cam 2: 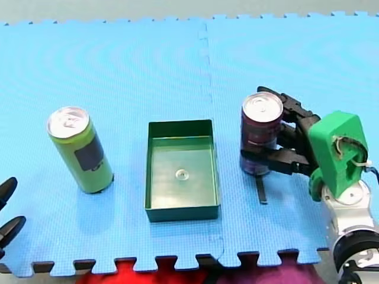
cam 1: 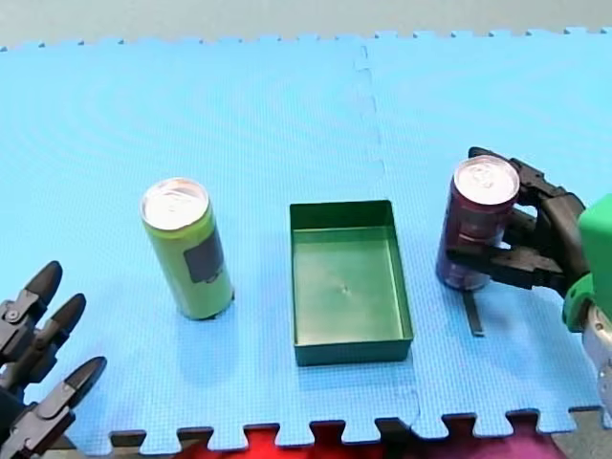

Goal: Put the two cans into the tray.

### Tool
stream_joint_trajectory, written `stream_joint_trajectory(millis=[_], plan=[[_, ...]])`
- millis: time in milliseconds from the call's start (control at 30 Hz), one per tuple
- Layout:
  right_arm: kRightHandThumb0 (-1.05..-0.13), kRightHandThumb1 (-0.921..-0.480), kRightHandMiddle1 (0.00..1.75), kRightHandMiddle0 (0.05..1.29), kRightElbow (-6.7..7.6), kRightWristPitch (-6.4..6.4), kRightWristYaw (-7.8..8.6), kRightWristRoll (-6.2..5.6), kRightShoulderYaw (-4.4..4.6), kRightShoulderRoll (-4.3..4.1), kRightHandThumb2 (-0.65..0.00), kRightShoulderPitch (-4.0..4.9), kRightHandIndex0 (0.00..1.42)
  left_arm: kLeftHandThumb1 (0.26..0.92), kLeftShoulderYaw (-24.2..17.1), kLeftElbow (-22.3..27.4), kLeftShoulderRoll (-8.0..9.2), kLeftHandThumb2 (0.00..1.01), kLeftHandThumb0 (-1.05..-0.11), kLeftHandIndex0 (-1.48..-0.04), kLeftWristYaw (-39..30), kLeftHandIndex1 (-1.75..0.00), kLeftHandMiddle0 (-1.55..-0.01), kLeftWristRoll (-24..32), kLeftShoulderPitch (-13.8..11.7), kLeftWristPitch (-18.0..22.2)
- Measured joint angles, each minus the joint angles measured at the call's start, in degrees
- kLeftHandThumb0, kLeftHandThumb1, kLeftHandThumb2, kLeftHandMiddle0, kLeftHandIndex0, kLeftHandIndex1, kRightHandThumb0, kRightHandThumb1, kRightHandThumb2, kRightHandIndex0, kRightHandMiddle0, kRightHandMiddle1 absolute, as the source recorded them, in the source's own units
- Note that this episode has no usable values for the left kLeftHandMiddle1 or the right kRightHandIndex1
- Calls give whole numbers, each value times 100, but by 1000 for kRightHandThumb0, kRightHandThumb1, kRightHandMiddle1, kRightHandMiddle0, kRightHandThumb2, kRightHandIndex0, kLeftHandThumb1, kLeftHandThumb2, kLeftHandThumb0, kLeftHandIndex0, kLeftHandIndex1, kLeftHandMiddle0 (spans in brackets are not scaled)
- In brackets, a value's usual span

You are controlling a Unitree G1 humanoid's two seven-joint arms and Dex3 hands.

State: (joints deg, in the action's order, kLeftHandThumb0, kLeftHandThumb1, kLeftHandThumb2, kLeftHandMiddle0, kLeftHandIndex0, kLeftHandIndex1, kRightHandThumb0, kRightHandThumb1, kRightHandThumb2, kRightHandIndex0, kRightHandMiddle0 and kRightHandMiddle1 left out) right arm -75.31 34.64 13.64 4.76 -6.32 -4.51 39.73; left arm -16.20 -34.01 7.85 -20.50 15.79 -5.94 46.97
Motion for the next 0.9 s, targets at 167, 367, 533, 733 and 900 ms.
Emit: stream_joint_trajectory(millis=[167,367,533,733,900], plan=[[-304,-791,1740,515,-11,94,-784,226,122,98,-45,-9,843,921,-5,-45,-1,168,-1048,-381,-1,0,-434,2,36,13],[-282,-830,1746,519,-41,321,-1145,398,224,107,-43,-71,857,921,-22,-169,-8,171,-1048,-384,-45,-2,-435,39,104,88],[-284,-840,1746,518,-50,378,-1272,471,272,84,-39,-76,863,921,-46,-266,-6,172,-1048,-386,-158,-3,-436,117,147,135],[-289,-850,1746,519,-52,370,-1362,468,263,73,-35,-72,871,921,-64,-322,-3,171,-1048,-390,-200,-3,-440,134,179,166],[-292,-858,1746,522,-50,218,-1298,370,192,67,-31,-37,880,921,-82,-362,-3,171,-1048,-392,-222,-4,-444,144,205,179]])
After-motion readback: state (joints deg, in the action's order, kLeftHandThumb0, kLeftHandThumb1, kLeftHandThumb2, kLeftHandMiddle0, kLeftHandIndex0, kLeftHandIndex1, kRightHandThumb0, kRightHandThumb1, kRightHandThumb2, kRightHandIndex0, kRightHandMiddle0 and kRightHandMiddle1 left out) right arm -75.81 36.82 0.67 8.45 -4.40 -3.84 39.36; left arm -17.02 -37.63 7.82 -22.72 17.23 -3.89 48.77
